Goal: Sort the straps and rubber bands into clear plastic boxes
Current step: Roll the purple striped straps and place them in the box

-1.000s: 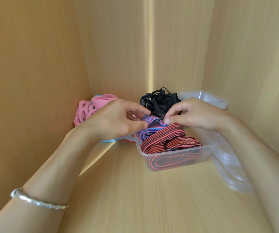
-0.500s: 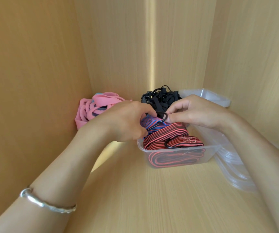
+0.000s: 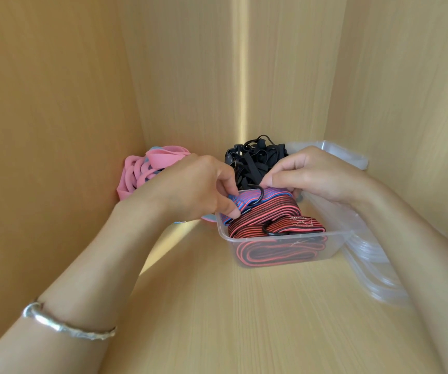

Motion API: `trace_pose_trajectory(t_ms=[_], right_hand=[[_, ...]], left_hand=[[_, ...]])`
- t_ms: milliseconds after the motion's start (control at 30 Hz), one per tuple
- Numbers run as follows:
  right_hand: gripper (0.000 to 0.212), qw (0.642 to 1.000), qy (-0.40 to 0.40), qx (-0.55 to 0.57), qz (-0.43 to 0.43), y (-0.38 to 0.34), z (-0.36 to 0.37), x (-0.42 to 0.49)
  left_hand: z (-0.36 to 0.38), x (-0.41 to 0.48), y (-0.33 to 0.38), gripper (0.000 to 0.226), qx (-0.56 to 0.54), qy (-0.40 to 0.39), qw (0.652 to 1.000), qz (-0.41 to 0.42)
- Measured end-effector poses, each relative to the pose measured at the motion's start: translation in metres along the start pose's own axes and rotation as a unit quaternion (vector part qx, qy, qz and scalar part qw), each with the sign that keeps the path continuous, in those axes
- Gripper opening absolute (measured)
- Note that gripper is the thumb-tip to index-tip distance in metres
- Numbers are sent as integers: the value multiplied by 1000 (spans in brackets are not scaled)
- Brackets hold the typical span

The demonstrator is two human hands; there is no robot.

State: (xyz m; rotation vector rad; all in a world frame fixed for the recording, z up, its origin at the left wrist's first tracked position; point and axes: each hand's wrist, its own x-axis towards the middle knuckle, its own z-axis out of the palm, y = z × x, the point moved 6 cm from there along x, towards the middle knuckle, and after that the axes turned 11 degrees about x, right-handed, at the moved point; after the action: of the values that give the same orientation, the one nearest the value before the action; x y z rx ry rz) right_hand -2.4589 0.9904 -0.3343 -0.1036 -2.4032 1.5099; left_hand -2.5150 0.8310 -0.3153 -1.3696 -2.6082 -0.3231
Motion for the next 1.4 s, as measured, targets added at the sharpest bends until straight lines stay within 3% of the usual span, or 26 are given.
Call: trace_pose_trajectory(t_ms=[300,733,900,1067,1233,1400], right_hand=[[11,999,-23,-30,-1,5,1,1],[17,995,5,-98,16,3,1,1],[22,990,59,-123,-30,-3,-6,2],[19,988,53,-139,-45,-5,1,3],[15,989,48,-125,-58,-7,3,1],[17,987,51,-138,-69,-7,1,2]], left_hand=[[7,1,-8,11,-116,11,993,5],[14,4,-13,13,-125,-2,992,27],[12,6,-21,16,-167,38,985,35],[23,13,-29,27,-203,73,976,35],[28,20,-55,16,-169,121,977,-38],[17,16,-78,34,-102,172,974,-110]])
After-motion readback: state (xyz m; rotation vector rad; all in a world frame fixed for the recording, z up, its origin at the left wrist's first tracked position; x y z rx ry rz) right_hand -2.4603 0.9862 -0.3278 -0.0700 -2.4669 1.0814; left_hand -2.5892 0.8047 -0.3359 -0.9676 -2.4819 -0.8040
